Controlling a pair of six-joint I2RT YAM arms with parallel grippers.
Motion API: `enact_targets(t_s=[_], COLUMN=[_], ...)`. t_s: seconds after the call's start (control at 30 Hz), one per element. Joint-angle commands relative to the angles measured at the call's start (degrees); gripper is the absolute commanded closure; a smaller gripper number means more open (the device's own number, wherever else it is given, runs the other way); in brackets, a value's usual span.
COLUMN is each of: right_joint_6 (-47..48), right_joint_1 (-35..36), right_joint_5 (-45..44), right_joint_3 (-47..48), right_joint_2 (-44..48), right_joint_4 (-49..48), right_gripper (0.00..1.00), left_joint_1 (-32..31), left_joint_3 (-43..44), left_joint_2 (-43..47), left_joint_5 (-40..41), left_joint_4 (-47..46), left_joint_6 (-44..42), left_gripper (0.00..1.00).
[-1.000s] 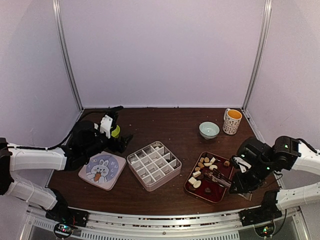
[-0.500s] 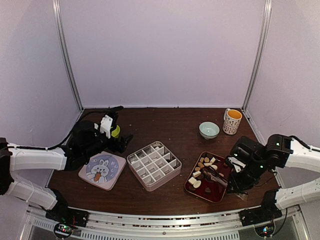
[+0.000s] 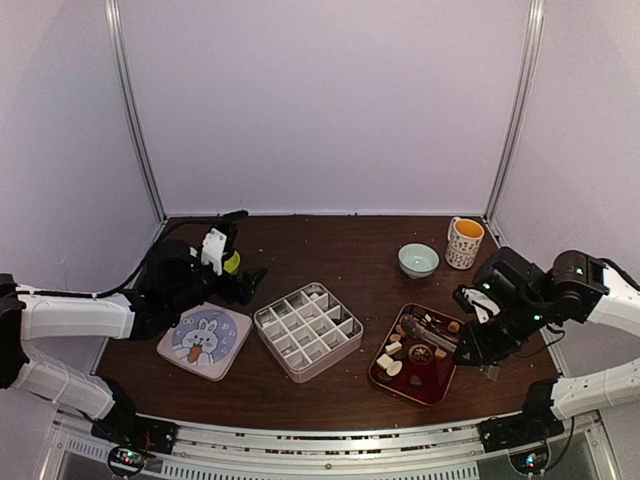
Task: Pack the chocolate
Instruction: Pick up the fake chocolate from the plate, then place the fake chocolate in the empty pocket of the box.
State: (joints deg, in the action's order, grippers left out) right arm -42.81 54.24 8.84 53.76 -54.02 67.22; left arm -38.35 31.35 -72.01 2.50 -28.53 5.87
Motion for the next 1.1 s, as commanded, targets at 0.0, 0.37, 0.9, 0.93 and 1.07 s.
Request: enact_targets(t_s=[0.0,0.37,0.9,0.93,1.07], right_joint_6=[0.4,1.4,3.6,3.8,5.0], right_joint_1=[0.0,0.3,4.0,4.0,4.2], right_joint_5=[-1.2,4.0,5.6,5.8,5.7], right_joint_3=[2.8,7.2,13.5,14.1,17.0], right_joint_2=[0.7,-7.8,-26.7,-27.6,-31.0], right_joint_4=[-2.3,-19.1,-34.0,-34.4,-34.7], right_gripper=[0.79,0.8,0.8,0.8,0.8], left_joint_1=[-0.2,-0.3,-0.3,-0.2,-0.2], left_joint_3=[1.4,1.6,1.8,1.7,1.8], left_joint_2=[-0.3,-0.7,-0.7,-0.7,-0.8], left_joint_5=[-0.7,-1.2,-1.3,-1.3,-1.3], left_joint_4=[-1.3,-1.2,-1.1,-1.1,-1.1], left_joint_6=[-0.6,-0.4,-0.1,-0.1,0.0], left_gripper=[0.02,0.02,0.03,0.03,0.02])
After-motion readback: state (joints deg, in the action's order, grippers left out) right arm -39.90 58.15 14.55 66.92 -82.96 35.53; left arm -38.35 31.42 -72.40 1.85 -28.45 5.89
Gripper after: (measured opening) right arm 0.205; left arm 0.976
